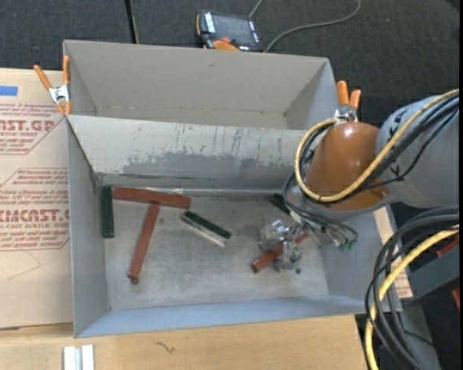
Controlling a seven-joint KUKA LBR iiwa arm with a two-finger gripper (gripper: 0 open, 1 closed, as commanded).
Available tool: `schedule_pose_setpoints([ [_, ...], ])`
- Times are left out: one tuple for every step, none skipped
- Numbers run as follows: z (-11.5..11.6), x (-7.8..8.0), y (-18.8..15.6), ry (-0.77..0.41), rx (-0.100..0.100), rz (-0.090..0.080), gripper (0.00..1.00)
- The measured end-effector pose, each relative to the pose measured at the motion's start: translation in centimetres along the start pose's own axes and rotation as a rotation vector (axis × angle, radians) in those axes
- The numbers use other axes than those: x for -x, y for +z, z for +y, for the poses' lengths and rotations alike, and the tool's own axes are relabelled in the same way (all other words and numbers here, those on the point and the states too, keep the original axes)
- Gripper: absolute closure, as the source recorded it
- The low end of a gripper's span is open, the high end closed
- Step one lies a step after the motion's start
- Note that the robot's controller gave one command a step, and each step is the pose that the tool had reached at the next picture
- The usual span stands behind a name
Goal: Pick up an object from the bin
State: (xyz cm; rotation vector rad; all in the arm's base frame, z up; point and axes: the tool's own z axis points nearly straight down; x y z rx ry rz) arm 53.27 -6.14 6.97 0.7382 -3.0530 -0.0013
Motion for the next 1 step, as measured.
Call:
schedule_pose_setpoints([
  [3.01,2.1,-14.57,0.0,-0.005,-0.01,1.0],
])
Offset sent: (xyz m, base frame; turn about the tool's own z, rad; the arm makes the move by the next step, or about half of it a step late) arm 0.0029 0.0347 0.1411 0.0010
